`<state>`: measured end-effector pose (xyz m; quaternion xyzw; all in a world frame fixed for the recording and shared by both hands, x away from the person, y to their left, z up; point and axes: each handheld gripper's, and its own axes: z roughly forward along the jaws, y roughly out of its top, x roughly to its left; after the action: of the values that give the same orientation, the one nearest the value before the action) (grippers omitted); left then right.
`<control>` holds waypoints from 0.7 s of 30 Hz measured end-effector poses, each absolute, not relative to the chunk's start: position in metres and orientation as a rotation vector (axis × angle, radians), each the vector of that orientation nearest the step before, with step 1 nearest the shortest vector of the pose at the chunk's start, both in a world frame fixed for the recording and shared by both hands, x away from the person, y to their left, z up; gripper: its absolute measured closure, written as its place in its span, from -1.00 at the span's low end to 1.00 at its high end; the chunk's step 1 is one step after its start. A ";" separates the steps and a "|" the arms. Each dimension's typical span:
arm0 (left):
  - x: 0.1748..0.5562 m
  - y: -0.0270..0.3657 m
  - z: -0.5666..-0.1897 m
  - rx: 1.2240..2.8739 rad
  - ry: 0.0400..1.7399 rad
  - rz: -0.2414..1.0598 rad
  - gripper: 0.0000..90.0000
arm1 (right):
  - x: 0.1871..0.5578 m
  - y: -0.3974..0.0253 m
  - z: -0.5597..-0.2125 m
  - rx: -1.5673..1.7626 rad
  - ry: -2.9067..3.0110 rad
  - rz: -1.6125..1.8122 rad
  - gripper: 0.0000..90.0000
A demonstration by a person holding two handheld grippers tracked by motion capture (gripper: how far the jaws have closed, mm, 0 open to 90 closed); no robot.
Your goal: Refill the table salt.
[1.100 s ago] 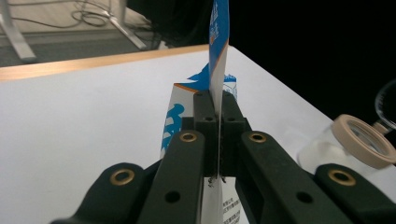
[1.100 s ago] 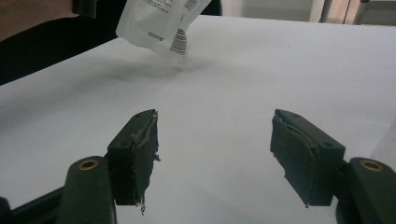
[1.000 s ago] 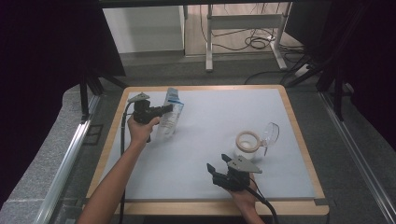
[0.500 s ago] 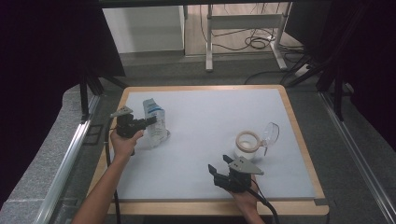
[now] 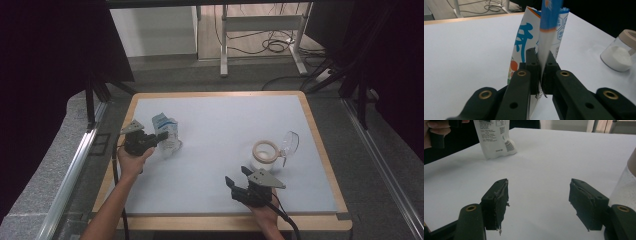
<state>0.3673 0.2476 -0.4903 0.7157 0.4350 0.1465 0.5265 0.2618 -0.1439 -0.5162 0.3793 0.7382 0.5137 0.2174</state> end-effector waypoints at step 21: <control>0.370 0.231 -0.488 1.737 0.999 0.392 0.31 | 0.262 -0.146 -0.517 1.058 2.041 1.421 -0.28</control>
<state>0.3697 0.2306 -0.4882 0.7254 0.4171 0.1636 0.5226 0.2623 -0.1463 -0.5171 0.3821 0.7372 0.5131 0.2176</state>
